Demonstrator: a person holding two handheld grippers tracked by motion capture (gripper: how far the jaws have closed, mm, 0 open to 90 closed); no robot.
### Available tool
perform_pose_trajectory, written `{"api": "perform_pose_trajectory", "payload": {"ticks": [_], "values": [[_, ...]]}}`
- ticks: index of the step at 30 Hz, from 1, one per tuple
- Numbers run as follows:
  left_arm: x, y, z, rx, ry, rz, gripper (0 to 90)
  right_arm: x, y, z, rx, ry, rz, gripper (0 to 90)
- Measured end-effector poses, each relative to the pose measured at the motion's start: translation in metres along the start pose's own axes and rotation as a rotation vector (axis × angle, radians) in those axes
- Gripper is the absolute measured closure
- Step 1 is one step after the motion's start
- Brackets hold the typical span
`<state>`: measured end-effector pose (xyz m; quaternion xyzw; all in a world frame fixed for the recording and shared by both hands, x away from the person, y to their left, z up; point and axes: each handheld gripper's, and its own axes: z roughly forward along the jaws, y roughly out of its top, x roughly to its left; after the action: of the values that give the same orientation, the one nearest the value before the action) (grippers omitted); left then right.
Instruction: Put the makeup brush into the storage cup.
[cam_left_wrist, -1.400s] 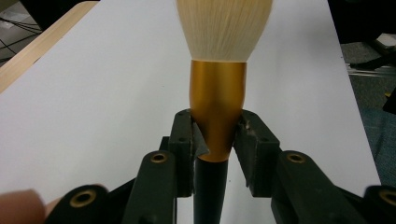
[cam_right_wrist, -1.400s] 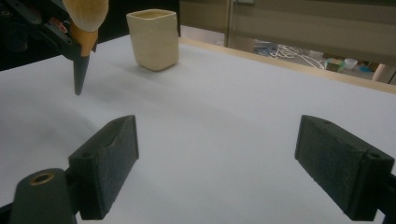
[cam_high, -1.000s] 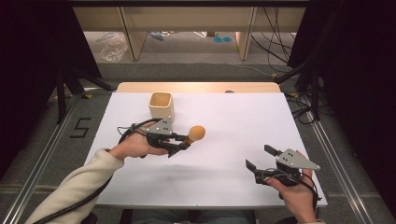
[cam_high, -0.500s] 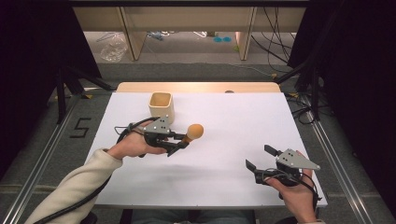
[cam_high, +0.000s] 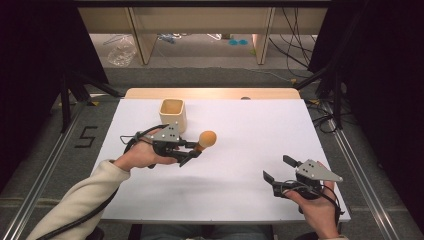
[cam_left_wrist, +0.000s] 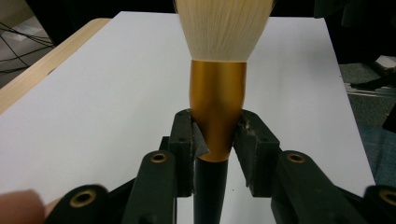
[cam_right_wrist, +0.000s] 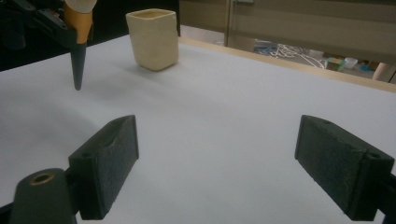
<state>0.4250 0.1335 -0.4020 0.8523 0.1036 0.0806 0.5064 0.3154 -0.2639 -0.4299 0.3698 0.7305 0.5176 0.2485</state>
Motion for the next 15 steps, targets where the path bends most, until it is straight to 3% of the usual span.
{"api": "perform_pose_trajectory", "payload": {"ticks": [15], "values": [[0.0007, 0.0003, -0.0029, -0.024, 0.022, -0.005, 69.0, -0.0001, 0.0000, -0.0001, 0.003, -0.002, 0.001, 14.6]]}}
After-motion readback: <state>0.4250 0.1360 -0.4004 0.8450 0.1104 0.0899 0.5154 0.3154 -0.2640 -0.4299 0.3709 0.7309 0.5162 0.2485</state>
